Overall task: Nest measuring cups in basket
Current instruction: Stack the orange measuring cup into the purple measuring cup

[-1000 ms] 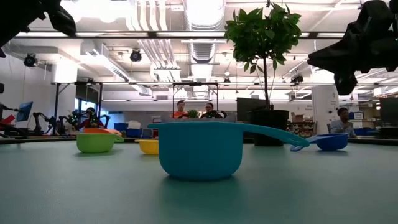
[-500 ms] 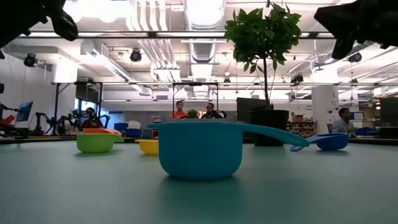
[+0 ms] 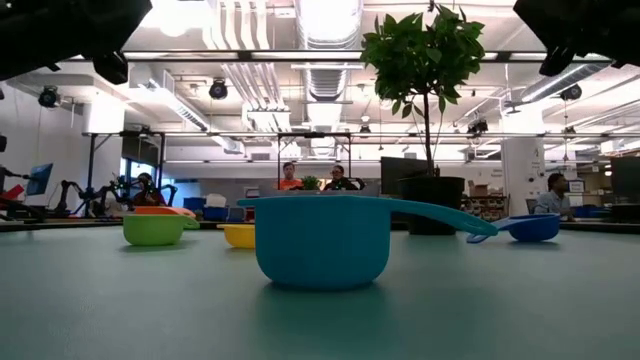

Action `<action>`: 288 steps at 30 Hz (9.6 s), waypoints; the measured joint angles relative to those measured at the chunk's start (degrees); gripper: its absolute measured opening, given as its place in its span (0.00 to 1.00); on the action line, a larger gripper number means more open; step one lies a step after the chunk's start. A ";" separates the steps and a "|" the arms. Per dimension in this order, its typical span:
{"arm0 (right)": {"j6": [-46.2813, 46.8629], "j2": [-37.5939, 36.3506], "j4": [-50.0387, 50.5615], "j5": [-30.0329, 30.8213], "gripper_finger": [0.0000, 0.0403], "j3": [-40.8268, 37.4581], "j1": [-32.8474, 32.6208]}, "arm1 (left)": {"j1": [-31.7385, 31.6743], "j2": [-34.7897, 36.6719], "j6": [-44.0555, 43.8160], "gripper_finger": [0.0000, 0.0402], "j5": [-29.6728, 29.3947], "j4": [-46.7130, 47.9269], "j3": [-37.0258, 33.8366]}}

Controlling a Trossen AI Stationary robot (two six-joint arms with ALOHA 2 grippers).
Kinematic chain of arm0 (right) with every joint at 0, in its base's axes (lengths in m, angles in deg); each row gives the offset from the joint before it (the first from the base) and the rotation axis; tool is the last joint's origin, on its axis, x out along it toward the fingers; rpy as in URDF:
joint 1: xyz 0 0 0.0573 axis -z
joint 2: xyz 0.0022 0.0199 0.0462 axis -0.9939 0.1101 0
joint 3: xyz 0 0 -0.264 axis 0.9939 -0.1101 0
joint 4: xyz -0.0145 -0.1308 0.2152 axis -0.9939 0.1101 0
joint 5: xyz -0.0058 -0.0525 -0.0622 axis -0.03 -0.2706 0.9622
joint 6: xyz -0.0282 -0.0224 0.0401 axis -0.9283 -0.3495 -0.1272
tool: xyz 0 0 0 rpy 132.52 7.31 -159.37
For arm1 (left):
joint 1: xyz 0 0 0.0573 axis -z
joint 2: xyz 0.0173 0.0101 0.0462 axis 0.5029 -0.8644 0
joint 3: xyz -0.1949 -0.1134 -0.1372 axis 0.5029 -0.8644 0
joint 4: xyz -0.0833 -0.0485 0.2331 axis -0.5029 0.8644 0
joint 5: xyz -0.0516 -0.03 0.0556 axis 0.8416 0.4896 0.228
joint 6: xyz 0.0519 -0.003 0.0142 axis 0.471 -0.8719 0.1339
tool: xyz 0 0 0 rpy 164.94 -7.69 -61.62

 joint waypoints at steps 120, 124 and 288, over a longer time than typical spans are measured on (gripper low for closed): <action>-7.94 25.86 13.48 -6.87 0.12 23.35 -0.32 | 9.82 -46.07 -8.96 0.00 -5.54 -6.75 22.08; -6.02 25.73 16.97 -9.59 0.12 24.62 -1.20 | 11.86 -50.81 -8.81 0.00 -5.55 -2.22 26.69; -1.88 25.34 34.60 -9.05 0.12 30.10 -11.41 | -32.81 -76.27 30.31 0.00 -8.20 85.72 50.35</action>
